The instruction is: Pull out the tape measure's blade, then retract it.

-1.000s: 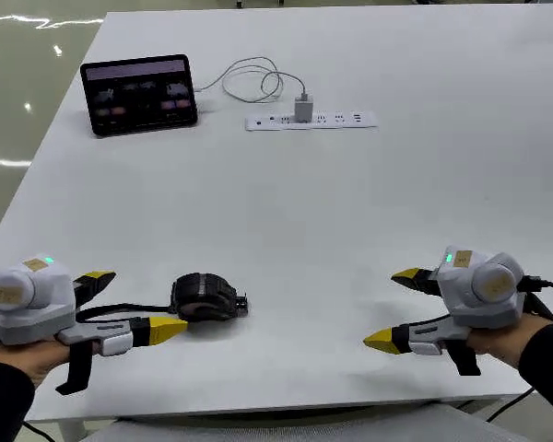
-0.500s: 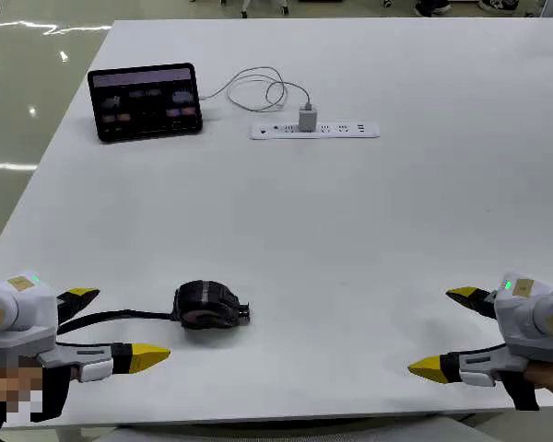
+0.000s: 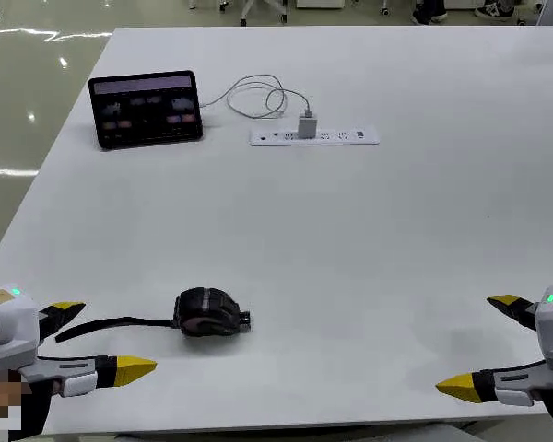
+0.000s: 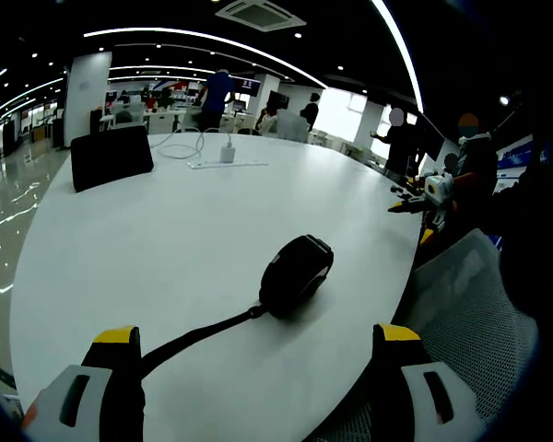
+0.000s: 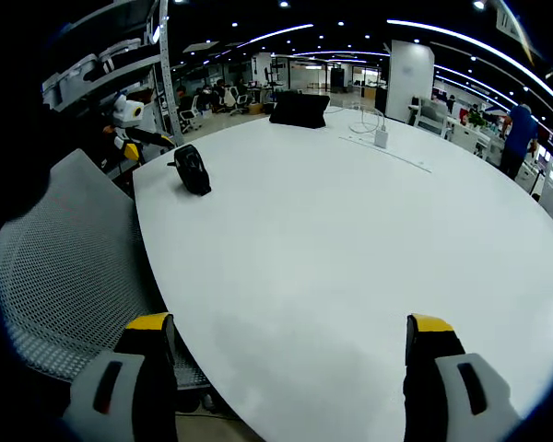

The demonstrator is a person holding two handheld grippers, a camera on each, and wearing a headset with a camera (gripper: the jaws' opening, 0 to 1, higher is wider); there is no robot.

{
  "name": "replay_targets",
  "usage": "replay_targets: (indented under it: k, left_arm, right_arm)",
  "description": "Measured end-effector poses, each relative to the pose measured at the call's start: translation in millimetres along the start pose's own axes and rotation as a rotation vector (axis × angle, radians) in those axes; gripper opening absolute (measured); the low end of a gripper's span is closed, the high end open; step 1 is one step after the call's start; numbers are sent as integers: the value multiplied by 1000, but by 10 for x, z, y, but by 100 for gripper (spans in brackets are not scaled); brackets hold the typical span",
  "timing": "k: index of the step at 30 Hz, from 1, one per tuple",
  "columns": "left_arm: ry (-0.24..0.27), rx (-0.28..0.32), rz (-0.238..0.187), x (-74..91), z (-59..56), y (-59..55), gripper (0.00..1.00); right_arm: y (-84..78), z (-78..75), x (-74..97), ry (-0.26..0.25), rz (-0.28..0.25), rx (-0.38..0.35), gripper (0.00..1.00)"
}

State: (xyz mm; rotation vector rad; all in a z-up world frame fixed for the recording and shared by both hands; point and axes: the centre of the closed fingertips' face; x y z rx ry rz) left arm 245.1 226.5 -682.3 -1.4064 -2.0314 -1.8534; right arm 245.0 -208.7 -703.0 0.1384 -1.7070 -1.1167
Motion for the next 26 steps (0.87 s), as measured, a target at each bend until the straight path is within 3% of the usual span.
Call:
replay_targets:
  k: [12, 26]
  left_arm:
    - [6, -7, -9, 32, -12, 19, 100]
    - [10, -11, -7, 75, 31, 62, 100]
  right_arm:
    - [-1, 78, 15, 17, 4, 14, 100]
    - [29, 36, 22, 5, -6, 6, 100]
Point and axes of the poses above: the centre of the closed fingertips' face, and the gripper's own axes: x roughly backward along the fingers, z roughly to its left, y roughly out of its top, and after that the axes turned 4 degrees about x, right-handed
